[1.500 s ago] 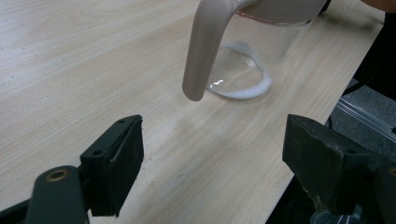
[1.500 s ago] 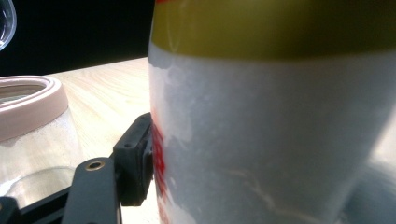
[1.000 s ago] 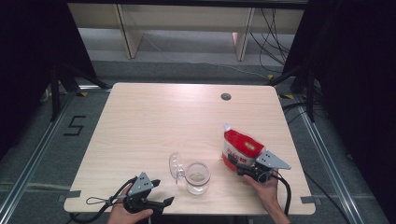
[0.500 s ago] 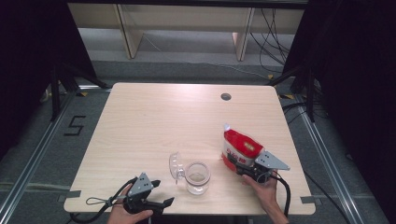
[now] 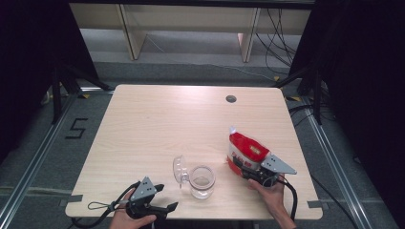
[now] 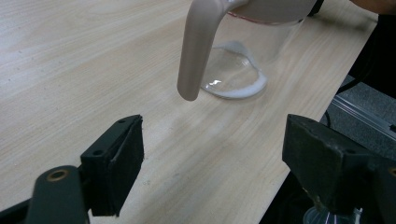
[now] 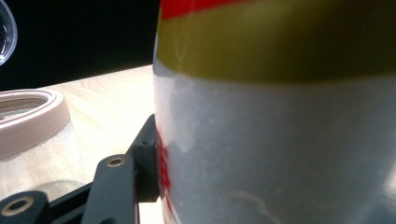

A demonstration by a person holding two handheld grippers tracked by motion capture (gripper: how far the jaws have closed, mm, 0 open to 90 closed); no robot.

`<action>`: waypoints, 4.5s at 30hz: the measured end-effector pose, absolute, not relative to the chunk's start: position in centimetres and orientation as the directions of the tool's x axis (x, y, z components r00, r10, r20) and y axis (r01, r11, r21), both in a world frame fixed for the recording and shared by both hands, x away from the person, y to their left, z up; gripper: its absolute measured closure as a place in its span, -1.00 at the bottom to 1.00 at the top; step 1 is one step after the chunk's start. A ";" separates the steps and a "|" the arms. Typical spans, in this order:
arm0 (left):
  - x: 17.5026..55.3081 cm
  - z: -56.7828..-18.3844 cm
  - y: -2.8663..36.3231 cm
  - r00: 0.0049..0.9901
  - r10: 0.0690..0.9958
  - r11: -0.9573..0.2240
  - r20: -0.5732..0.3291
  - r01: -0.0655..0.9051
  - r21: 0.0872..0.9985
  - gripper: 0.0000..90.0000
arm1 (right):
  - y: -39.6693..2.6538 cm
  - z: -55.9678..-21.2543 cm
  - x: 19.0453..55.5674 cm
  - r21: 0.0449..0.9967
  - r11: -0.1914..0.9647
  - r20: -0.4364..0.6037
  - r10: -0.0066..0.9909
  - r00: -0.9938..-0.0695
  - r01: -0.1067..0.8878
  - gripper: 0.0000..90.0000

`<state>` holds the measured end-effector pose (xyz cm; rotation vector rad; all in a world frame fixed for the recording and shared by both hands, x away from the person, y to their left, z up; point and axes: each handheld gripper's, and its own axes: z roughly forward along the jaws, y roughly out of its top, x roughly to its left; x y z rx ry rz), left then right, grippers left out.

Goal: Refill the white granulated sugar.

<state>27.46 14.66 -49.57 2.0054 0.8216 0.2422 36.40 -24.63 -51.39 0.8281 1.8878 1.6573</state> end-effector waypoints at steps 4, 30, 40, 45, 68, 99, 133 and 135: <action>27.5 -49.5 14.8 0.762 0.634 -0.366 -0.133 0.447 0.816 -0.55 | -24.6 -51.4 36.3 0.989 0.071 0.037 0.724 -0.689 0.128 -0.01; 27.3 -49.6 14.6 0.752 0.640 -0.332 -0.161 0.459 0.824 -0.54 | -24.6 -51.4 36.3 0.986 0.099 0.021 0.725 -0.689 0.134 0.03; 27.4 -49.5 14.8 0.761 0.634 -0.349 -0.137 0.441 0.827 -0.54 | -25.1 -50.4 35.9 0.985 0.135 -0.018 0.688 -0.725 0.103 0.06; 27.4 -49.5 14.8 0.759 0.637 -0.349 -0.135 0.440 0.827 -0.54 | -25.5 -49.3 35.0 0.984 0.156 -0.044 0.668 -0.742 0.082 0.06; 27.3 -49.4 14.9 0.756 0.641 -0.356 -0.130 0.443 0.823 -0.54 | -24.9 -47.1 31.5 0.939 0.334 -0.266 0.572 -0.776 -0.076 0.07; 27.4 -49.5 15.3 0.766 0.637 -0.390 -0.083 0.414 0.822 -0.55 | -23.3 -45.6 28.9 0.622 0.753 -0.642 0.332 -0.691 -0.216 0.08; 27.4 -49.7 15.1 0.760 0.642 -0.375 -0.099 0.424 0.824 -0.55 | -21.6 -45.3 29.2 0.334 0.869 -0.830 0.089 -0.550 -0.364 0.09; 27.3 -49.8 15.0 0.757 0.644 -0.361 -0.111 0.430 0.827 -0.55 | -21.6 -45.1 29.3 0.297 0.874 -0.844 0.052 -0.534 -0.384 0.09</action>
